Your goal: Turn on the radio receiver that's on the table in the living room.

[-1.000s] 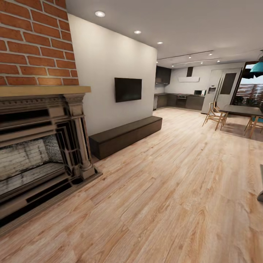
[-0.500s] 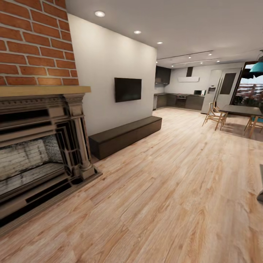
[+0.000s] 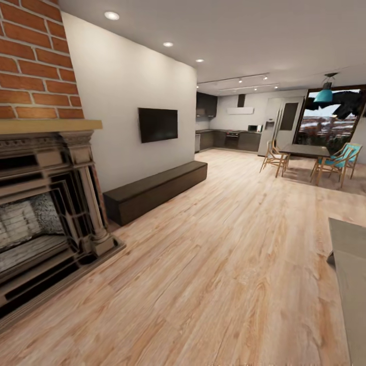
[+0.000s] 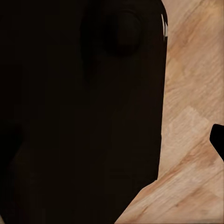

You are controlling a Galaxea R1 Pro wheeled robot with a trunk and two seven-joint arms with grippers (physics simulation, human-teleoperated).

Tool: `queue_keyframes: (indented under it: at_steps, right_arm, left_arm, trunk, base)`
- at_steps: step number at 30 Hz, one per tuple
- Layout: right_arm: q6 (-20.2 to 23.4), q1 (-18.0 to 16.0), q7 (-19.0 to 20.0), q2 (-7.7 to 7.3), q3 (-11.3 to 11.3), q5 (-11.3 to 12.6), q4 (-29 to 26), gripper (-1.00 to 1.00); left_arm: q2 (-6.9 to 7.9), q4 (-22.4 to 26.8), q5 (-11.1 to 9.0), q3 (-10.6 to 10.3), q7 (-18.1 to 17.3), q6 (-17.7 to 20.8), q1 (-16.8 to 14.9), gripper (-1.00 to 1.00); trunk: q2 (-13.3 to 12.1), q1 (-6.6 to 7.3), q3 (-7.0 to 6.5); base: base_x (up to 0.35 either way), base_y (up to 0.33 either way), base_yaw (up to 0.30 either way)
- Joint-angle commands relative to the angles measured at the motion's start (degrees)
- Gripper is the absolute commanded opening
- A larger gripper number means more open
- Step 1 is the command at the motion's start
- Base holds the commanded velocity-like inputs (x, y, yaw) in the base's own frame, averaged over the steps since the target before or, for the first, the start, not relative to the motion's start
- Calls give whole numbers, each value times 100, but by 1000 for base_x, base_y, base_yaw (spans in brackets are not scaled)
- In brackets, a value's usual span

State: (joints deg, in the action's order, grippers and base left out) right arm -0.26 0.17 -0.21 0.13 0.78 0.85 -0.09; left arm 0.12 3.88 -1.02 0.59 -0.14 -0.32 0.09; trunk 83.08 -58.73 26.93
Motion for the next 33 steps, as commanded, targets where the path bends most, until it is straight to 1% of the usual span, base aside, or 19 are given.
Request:
queue_keyframes:
  at_steps: [1,11,20,22,24,25,28,33]
  right_arm:
    - [0,0,-1,1,0,-1,0,100]
    - [0,0,-5,0,1,3,0,100]
    - [0,0,0,-4,1,3,1,100]
    - [0,0,1,-4,1,3,1,100]
    - [0,0,3,-4,-2,3,0,100]
    - [0,0,3,-4,-3,3,0,100]
    - [0,0,3,-4,-6,3,0,100]
    - [0,0,3,-2,-8,3,0,100]
  left_arm:
    - [-1,2,-1,0,1,-1,0,100]
    - [-37,3,-3,16,5,5,0,100]
    - [-25,3,-30,13,18,2,0,100]
    - [-23,3,-85,15,15,0,0,100]
    - [-11,6,-294,12,7,0,0,100]
    - [-5,6,-336,9,7,-1,0,100]
    - [4,2,-390,5,6,-15,0,100]
    - [14,-1,-413,7,5,-188,0,100]
  trunk:
    - [0,0,0]
    - [0,0,0]
    - [0,0,0]
    - [0,0,0]
    - [0,0,0]
    - [0,0,0]
    - [0,0,0]
    - [0,0,0]
  base:
    - [0,0,-283]
    - [0,0,-283]
    - [0,0,-283]
    - [0,0,-283]
    - [0,0,-283]
    - [0,0,-283]
    - [0,0,-283]
    - [0,0,-283]
